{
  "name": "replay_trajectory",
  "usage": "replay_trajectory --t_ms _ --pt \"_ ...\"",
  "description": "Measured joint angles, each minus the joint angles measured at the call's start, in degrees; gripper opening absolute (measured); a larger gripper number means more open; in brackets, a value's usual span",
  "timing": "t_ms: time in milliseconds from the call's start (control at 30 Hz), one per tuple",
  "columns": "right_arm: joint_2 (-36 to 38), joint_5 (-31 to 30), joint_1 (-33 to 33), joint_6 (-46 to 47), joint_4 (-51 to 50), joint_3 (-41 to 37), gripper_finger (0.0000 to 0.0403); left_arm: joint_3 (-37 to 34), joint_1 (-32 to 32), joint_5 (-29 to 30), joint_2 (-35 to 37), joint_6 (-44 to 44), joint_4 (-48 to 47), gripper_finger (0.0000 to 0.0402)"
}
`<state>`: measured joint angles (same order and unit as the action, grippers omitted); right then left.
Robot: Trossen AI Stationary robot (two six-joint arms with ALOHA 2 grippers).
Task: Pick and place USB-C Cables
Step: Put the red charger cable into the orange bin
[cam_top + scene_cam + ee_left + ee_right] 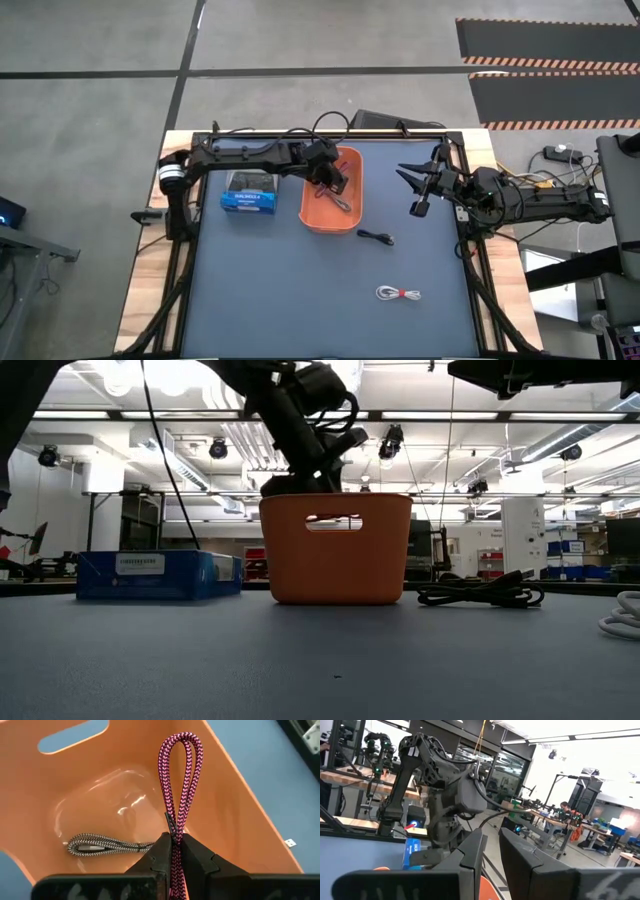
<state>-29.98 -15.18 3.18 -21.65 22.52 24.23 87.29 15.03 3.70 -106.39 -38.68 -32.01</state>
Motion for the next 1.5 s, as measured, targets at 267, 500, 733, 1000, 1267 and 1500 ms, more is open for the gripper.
replay_trajectory --t_ms 267,500,733,1000,1267,1500 --pt "0.0 0.0 0.0 0.0 0.0 0.0 0.0056 -2.4 0.0 1.2 0.0 -1.2 2.3 0.0015" --pt "-0.1 0.0 0.0 0.0 0.0 0.0 0.0056 -5.7 0.0 1.3 0.0 -3.0 3.9 0.0015" --pt "-0.1 0.0 0.0 0.0 0.0 0.0 0.0056 -9.0 0.0 1.3 0.0 -5.9 5.0 0.0015" --pt "-0.1 -0.1 0.0 0.0 0.0 0.0 0.0056 -11.6 0.0 1.3 0.0 -7.5 11.3 0.0016" --pt "-0.1 -1.4 0.0 0.0 0.0 0.0 0.0056 -11.7 0.0 1.3 -0.9 -7.6 14.1 0.0015" --pt "-0.1 -2.0 0.0 0.0 -0.2 0.0 0.0056 -11.8 0.0 1.3 -1.6 -7.7 14.4 0.0016"
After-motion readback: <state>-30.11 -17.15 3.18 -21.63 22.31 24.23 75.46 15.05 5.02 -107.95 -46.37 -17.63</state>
